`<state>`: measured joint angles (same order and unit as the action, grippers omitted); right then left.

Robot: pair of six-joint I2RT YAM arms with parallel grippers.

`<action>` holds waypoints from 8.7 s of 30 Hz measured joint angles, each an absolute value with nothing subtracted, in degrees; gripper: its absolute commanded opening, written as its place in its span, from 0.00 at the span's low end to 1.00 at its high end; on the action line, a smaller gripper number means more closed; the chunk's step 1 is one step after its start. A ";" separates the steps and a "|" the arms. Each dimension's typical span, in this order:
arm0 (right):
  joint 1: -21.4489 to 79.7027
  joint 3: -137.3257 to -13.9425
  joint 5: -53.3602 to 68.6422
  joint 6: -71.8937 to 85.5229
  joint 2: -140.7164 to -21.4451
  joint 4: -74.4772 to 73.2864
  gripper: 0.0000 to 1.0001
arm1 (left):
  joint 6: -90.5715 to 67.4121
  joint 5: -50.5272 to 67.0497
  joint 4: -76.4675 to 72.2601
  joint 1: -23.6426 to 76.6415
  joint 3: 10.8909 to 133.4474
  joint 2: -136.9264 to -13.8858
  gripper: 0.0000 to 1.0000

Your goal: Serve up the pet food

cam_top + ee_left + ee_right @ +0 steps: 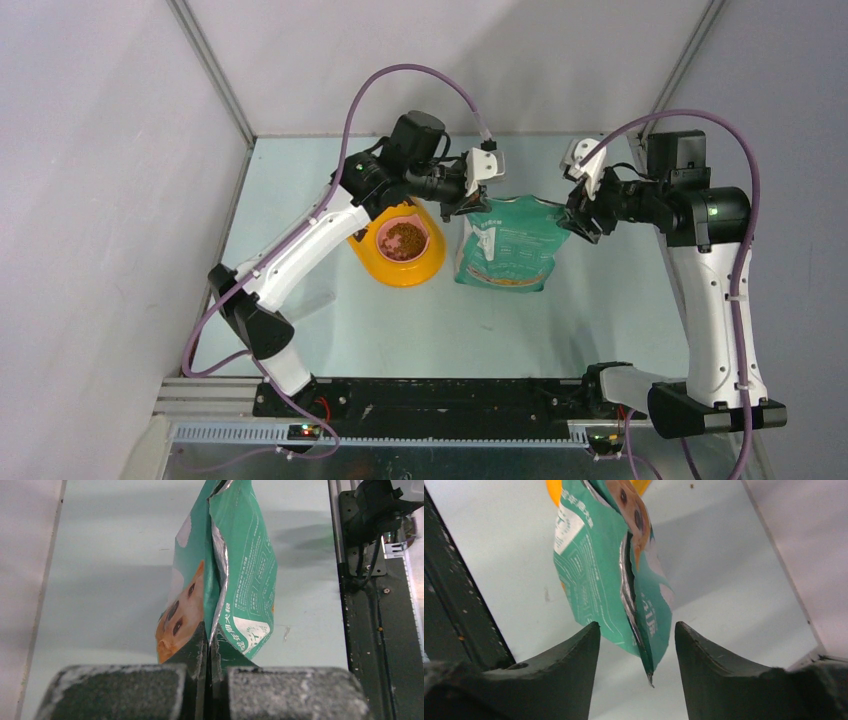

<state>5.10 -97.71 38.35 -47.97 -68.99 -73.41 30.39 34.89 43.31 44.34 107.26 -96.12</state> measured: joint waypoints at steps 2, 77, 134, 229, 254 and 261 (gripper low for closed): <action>5.10 -97.60 39.94 -46.65 -68.86 -72.88 0.62 | 29.95 35.18 43.86 44.18 107.35 -96.09 0.00; 6.83 -93.45 43.07 -53.76 -68.55 -68.16 0.44 | 26.63 41.52 50.61 44.69 125.99 -106.19 0.86; 13.28 -83.99 51.00 -48.40 -68.47 -53.15 0.07 | 27.97 28.64 52.40 49.17 124.40 -104.20 0.01; 5.21 -93.95 50.04 -48.86 -75.33 -63.94 0.24 | 31.38 33.65 54.41 40.95 114.10 -96.23 0.00; -1.56 -93.49 51.22 -52.38 -73.76 -66.28 0.17 | 31.42 34.59 51.77 40.75 112.12 -95.46 0.00; -4.43 -93.47 49.30 -53.01 -72.10 -66.06 0.00 | 31.22 34.24 52.12 39.86 111.31 -94.94 0.00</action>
